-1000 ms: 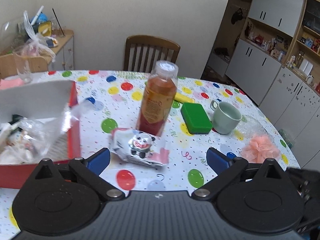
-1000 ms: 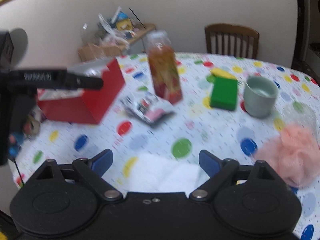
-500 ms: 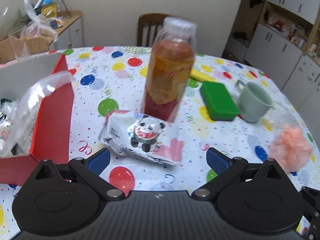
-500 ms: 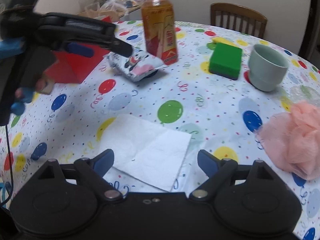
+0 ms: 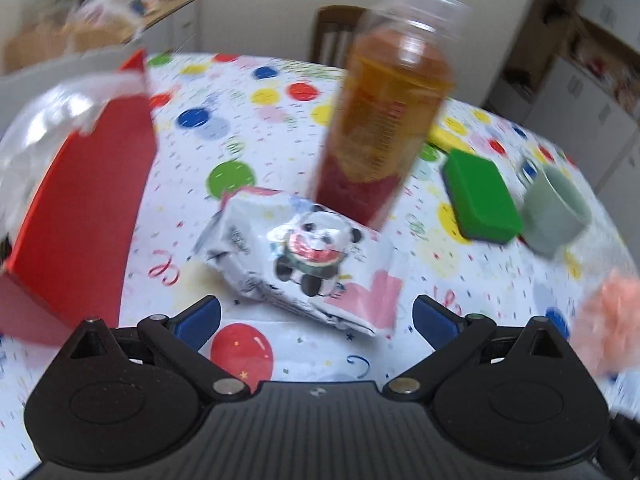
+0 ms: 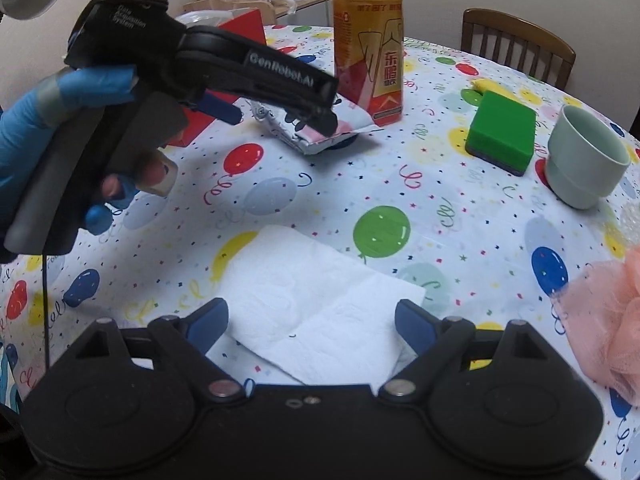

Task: Organize soft objects
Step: 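Grasp the panda wet-wipes pack with the left gripper while the right gripper grasps the white napkin, then carry the wipes pack and napkin into the red box and release both, then move both tools back over the green sponge and pink puff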

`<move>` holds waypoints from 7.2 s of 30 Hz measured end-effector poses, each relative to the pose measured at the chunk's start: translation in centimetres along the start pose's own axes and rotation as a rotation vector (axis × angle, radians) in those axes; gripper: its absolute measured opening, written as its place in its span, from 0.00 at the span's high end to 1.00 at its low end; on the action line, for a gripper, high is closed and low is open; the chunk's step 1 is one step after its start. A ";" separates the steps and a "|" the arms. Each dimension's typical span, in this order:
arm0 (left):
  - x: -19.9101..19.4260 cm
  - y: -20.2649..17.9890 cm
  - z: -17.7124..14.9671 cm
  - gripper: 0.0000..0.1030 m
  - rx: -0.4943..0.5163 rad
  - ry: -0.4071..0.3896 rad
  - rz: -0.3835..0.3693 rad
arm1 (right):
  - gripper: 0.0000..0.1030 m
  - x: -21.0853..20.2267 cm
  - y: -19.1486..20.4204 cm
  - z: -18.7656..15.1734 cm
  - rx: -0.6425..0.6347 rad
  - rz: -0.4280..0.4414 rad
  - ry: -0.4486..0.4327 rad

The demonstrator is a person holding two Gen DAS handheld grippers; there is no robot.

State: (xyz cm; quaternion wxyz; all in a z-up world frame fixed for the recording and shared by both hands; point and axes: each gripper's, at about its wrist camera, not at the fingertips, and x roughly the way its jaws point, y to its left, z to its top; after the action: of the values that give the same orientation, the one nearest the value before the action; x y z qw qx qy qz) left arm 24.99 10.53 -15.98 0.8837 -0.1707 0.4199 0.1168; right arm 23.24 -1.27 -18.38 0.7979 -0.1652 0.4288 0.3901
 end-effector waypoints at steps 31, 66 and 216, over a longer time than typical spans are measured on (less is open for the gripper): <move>2.2 3.4 2.2 0.77 -0.217 -0.015 0.034 | 0.45 1.8 2.2 0.2 -0.152 -0.022 0.052; -10.5 4.1 1.8 0.85 -0.126 -0.062 -0.153 | 0.96 -7.2 -0.8 5.6 0.188 -0.014 -0.146; -7.9 -14.2 1.8 0.00 0.258 -0.221 -0.196 | 0.05 -16.5 -9.0 -0.1 0.326 -0.267 -0.365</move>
State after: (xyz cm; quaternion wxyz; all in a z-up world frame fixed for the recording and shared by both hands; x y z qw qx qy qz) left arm 26.30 -2.25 -5.88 0.9462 -0.0820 0.3131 -0.0067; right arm 24.68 -15.02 -5.65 0.9224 -0.0166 0.3096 0.2303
